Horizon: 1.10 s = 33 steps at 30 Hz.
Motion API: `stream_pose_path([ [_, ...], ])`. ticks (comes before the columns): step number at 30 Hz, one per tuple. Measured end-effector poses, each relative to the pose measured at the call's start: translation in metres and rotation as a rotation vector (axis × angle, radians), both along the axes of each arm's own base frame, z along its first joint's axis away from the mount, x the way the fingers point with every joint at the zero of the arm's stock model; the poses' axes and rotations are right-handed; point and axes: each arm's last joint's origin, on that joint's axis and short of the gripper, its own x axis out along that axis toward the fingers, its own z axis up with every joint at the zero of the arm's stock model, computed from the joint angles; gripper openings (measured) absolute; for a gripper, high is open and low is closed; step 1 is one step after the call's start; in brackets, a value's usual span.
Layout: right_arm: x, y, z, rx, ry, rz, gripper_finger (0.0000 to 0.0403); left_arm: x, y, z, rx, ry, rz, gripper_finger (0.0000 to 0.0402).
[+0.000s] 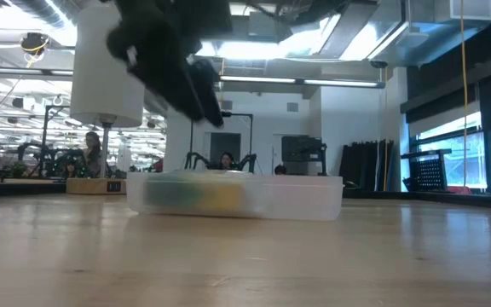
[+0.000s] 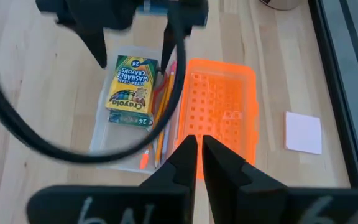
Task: Pack school essentials
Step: Put the pink sticky notes into the orange supply box
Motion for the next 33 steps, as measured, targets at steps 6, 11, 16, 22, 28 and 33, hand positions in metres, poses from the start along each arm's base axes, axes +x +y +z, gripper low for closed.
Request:
stream_pose_path([
  [6, 0.0, 0.0, 0.0, 0.001, -0.004, 0.0, 0.0029, -0.022, 0.004, 0.041, -0.016, -0.107, 0.01, 0.0398],
  [11, 0.001, 0.0, 0.001, 0.002, -0.014, 0.0, 0.0029, -0.043, 0.009, 0.066, -0.03, -0.162, 0.023, 0.0398],
  [16, 0.003, 0.0, 0.002, 0.01, -0.041, -0.004, 0.0029, -0.058, 0.014, 0.081, -0.032, -0.187, 0.031, 0.0398],
  [22, 0.008, -0.003, 0.001, 0.047, -0.05, -0.023, 0.0029, -0.075, 0.026, 0.093, 0.025, -0.198, 0.095, 0.0398],
  [28, 0.012, -0.024, -0.004, 0.069, -0.036, -0.129, 0.0045, -0.086, 0.042, 0.098, 0.047, -0.178, 0.162, 0.0398],
  [33, 0.013, -0.044, -0.004, 0.05, -0.041, -0.176, 0.0096, -0.089, 0.05, 0.095, 0.055, -0.134, 0.193, 0.0398],
])
